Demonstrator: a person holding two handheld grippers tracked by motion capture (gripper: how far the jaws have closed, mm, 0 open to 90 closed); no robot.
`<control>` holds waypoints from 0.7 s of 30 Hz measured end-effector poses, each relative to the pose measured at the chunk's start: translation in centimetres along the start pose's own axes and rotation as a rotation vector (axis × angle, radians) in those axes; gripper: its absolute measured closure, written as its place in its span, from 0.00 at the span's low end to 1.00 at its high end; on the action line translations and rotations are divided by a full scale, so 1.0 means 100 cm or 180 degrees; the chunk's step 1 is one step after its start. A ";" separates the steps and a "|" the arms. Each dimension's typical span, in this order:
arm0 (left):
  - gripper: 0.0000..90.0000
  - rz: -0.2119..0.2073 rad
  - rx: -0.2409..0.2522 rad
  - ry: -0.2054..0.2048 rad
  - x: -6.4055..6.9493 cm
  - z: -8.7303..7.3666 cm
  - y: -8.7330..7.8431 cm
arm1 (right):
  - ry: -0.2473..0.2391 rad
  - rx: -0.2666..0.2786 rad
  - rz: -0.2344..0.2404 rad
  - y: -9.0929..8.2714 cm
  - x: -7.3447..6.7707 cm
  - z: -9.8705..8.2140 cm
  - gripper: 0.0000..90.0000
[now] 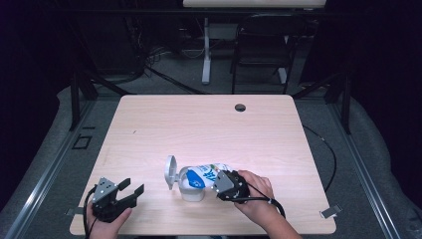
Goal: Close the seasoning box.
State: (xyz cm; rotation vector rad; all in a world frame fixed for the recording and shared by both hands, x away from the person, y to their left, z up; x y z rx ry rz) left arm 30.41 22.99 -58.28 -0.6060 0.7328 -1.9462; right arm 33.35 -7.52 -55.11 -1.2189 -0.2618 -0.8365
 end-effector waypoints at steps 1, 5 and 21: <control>0.46 0.0000 -0.0010 -0.0008 0.000 0.000 -0.001 | 0.0027 0.0012 0.0010 0.000 0.000 0.000 1.00; 0.46 0.0012 -0.0018 0.0004 0.000 -0.001 -0.001 | 0.0102 0.0040 0.0074 -0.002 0.000 0.000 1.00; 0.47 0.0020 0.0013 0.0010 0.001 0.005 -0.005 | 0.0784 0.0301 0.0430 -0.006 0.006 -0.002 1.00</control>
Point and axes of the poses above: each handheld gripper's, and its own axes: y roughly forward along the jaws, z roughly out of its top, x roughly to its right, the point moved 8 cm from there along y, roughly forward along the jaws, and after that the axes turned 14 degrees about -x, right-handed, at the moved point
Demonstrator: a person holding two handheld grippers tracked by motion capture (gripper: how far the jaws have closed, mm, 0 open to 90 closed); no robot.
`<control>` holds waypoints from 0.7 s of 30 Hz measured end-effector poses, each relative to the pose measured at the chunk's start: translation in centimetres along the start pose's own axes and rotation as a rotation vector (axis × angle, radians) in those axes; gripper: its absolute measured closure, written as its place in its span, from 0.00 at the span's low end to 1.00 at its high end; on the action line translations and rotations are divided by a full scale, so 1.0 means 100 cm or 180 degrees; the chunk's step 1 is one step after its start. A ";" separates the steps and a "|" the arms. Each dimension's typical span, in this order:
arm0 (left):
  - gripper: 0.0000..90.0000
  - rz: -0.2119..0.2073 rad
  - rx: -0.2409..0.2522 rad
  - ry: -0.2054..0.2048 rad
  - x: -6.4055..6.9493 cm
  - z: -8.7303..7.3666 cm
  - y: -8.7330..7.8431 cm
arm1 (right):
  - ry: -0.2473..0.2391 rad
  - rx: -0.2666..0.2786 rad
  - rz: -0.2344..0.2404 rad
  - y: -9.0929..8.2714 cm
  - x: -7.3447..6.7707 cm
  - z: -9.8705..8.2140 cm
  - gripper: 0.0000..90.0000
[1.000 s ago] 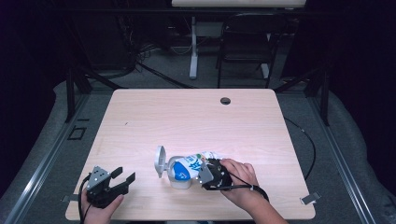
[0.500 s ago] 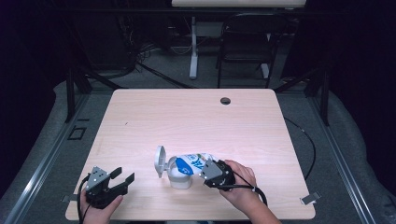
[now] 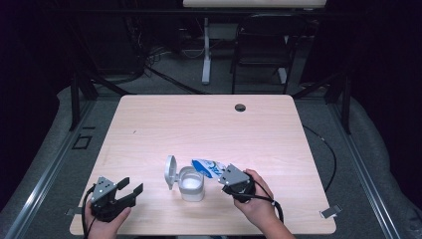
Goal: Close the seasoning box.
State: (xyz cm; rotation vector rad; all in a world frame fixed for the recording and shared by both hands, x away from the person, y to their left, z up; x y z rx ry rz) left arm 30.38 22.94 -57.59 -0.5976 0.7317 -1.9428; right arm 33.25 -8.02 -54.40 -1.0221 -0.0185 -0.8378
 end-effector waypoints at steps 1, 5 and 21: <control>0.47 0.0006 -0.0004 0.0006 0.000 0.000 0.000 | 0.0045 0.0004 0.0028 0.000 0.001 -0.001 1.00; 0.47 0.0010 0.0005 0.0002 0.000 0.001 -0.001 | 0.0268 0.0096 0.0124 -0.001 0.004 -0.003 1.00; 0.47 -0.0006 0.0001 0.0023 0.003 0.001 0.001 | 0.1075 0.0351 0.0406 -0.002 0.025 -0.022 1.00</control>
Point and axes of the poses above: each handheld gripper's, and its own axes: y roughly forward along the jaws, z roughly out of its top, x roughly to its right, the point moved 8 cm from there along y, roughly forward along the jaws, and after that the axes turned 14 degrees about -x, right-handed, at the moved point
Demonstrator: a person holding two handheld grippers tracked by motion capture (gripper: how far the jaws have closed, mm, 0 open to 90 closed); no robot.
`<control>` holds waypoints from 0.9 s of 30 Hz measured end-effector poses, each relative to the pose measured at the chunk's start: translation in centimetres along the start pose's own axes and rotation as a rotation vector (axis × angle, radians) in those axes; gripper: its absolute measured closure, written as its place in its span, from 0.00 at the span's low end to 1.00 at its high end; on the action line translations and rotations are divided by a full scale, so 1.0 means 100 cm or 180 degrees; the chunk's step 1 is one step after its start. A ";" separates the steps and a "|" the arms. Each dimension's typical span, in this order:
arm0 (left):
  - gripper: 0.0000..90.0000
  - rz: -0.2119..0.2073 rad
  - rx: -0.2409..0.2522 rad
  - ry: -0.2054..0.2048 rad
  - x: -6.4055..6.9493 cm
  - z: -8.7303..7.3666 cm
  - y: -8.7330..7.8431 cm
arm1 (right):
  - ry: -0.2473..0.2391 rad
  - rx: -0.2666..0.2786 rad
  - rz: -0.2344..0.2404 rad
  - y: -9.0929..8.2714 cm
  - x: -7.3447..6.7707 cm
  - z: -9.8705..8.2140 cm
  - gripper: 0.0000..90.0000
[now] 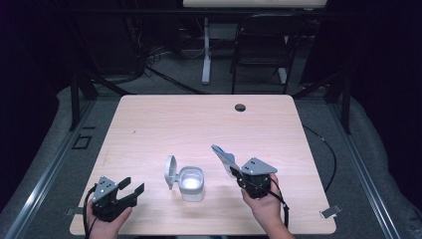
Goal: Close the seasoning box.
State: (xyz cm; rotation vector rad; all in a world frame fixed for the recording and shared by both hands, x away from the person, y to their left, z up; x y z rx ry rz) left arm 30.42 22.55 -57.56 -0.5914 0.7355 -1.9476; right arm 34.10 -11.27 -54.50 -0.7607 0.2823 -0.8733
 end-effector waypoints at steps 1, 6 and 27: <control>0.47 -0.0003 0.0004 -0.0002 0.000 0.000 0.000 | 0.0038 0.0013 0.0011 0.000 0.002 -0.001 1.00; 0.47 -0.0001 0.0002 0.0001 0.002 0.000 0.001 | 0.0212 0.0035 0.0003 -0.001 0.010 -0.007 1.00; 0.47 0.0013 -0.0006 -0.0027 -0.002 -0.004 0.000 | 0.0631 -0.0202 -0.0231 0.017 0.048 -0.047 0.99</control>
Point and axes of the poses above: each handheld gripper's, and its own axes: y roughly forward along the jaws, z roughly out of its top, x roughly to its right, the point moved 8 cm from there along y, roughly forward along the jaws, and after that the axes turned 14 degrees about -x, right-handed, at the moved point
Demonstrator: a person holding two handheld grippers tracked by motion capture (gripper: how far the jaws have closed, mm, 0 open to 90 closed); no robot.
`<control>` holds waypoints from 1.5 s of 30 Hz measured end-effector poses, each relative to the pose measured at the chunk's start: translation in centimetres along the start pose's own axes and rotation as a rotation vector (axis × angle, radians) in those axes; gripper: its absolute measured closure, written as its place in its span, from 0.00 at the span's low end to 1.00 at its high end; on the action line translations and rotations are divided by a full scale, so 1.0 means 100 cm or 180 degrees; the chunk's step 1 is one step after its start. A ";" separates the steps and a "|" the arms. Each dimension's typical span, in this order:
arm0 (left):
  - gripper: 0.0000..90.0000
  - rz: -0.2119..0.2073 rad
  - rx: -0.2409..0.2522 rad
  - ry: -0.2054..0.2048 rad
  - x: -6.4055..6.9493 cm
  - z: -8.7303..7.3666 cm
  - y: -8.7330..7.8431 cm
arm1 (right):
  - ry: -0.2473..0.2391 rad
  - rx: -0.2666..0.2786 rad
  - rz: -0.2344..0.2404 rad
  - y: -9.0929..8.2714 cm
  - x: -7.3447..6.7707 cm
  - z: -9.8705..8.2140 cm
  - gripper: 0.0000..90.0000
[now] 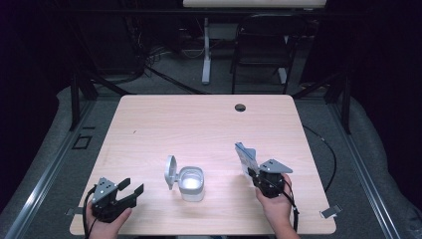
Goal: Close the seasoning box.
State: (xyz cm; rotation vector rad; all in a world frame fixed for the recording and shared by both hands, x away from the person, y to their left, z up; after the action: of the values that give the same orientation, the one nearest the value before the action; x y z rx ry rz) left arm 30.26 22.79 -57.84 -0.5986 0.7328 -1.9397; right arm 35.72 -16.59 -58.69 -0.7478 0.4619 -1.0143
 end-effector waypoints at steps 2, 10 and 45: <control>0.47 0.0001 0.0000 0.0001 0.000 0.000 0.000 | 0.0025 -0.0029 -0.0001 0.003 0.003 -0.002 0.99; 0.47 0.0002 0.0001 -0.0002 0.000 0.000 0.001 | 0.0109 -0.0096 -0.0014 0.009 0.010 -0.008 0.99; 0.47 0.0003 -0.0022 0.0049 0.004 0.003 0.001 | 0.0178 -0.0081 -0.0010 0.010 0.019 -0.024 0.73</control>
State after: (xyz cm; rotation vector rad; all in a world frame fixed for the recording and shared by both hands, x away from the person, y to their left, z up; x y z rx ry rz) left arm 30.34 22.35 -57.72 -0.5881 0.7498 -1.9436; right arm 35.61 -18.74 -61.04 -0.7445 0.5227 -1.0359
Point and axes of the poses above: each handheld gripper's, and its own axes: y roughly forward along the jaws, z roughly out of its top, x roughly to its right, the point moved 8 cm from there along y, roughly forward along the jaws, and after that the axes turned 14 degrees about -x, right-handed, at the moved point
